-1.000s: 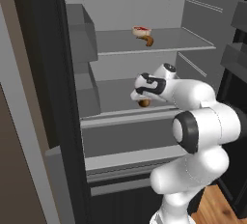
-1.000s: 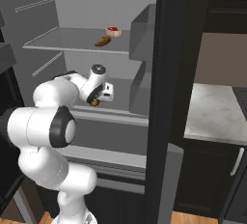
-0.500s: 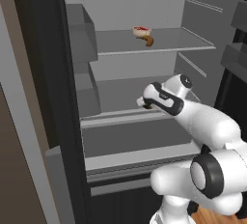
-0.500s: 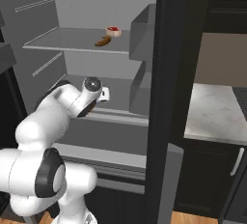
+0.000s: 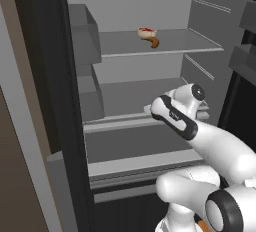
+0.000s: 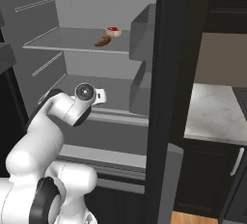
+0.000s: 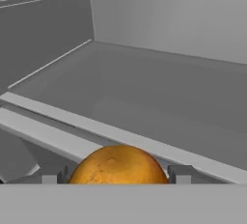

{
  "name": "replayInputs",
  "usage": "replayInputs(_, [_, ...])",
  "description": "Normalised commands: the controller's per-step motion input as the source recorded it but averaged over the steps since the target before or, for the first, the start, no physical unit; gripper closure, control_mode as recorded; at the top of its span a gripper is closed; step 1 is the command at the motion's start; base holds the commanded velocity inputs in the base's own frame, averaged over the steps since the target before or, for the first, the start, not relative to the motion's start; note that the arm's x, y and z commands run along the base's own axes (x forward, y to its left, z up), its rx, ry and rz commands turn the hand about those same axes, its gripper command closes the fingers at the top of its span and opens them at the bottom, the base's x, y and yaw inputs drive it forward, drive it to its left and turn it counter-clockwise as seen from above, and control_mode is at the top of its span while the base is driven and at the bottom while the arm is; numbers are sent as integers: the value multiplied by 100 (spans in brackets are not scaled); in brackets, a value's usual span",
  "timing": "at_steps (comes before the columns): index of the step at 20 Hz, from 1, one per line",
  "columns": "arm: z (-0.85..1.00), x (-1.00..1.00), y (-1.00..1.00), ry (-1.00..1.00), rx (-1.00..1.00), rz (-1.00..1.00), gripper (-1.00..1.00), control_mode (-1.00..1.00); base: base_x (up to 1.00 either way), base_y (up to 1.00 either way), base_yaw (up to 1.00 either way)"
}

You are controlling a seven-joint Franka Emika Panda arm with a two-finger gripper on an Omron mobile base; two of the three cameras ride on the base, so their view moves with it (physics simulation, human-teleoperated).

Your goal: Pick up the mango and banana from the fridge and place one fruit on each plate on the dining counter.

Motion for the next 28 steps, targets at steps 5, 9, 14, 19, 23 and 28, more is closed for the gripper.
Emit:
replayInputs(5, [2,-1,0,0,0,1,100,-100,0,0,0])
replayInputs(9, [0,0,0,0,0,0,100,-100,0,0,0])
replayInputs(14, [0,0,0,0,0,0,100,100,-11,-1,0])
replayInputs(19, [0,0,0,0,0,0,100,100,-74,-8,0])
replayInputs(23, [0,0,0,0,0,0,100,100,-89,-8,-3])
replayInputs(28, [0,0,0,0,0,0,100,100,-94,-9,-2])
